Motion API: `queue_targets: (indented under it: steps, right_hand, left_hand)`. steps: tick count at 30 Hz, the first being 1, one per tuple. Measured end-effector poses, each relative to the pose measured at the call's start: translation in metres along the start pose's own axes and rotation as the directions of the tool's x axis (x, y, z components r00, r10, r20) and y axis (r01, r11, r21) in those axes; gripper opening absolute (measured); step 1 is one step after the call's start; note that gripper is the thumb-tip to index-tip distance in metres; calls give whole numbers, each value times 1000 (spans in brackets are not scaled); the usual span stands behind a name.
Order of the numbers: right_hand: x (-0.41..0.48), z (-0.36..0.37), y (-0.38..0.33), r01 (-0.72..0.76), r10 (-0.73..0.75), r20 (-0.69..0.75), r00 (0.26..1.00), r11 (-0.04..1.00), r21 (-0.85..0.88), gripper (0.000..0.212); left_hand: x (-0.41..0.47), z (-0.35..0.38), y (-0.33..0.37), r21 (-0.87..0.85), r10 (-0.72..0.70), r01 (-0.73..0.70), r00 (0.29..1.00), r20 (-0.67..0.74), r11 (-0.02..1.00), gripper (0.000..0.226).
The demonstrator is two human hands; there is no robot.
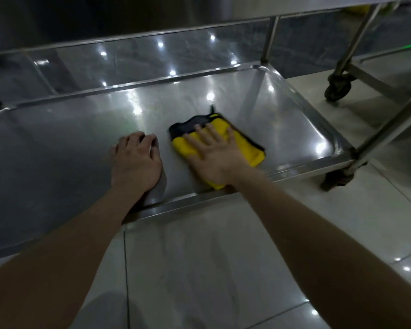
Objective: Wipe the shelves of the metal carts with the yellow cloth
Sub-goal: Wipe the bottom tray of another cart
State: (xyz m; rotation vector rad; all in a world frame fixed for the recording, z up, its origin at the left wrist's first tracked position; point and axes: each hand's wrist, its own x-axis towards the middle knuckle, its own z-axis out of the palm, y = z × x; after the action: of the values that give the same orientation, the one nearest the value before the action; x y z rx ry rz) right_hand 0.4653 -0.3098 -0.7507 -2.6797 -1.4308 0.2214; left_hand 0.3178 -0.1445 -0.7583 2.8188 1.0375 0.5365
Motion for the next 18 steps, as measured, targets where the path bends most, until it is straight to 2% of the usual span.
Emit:
queue_targets:
  steps: [2,4,5,7,9,11,13,18]
  right_hand:
    - [-12,2,-7,104,-104,16,994,994,27,76]
    - [-18,-5,13,124,-126,33,991,990,64,68]
    - [-22,-9,29,88,-90,22,996,994,65,68]
    - [-34,-16,79,-72,73,-18,997,996,54,67]
    - [-52,-26,140,-282,284,-29,958,958,53,69]
    - [-64,-33,183,-435,436,2,900,899,52,73]
    - [-61,-35,200,-469,469,12,883,882,38,78]
    - [-10,-32,202,-415,418,-57,907,908,57,81]
  left_hand:
    - [1,-1,-3,-17,10,-10,1000,-7,1000,39]
    - [2,-1,-4,-15,7,-7,1000,5,1000,38]
    - [3,-1,-4,-8,1,-1,1000,10,1000,38]
    - [6,-3,-3,8,7,-7,1000,23,1000,36]
    - [10,-7,-1,24,19,-20,999,51,1000,35]
    - [15,-10,0,49,14,-19,995,101,999,37]
    - [15,-11,0,64,12,-20,993,120,998,40]
    - [6,-4,1,39,38,-40,998,53,998,59]
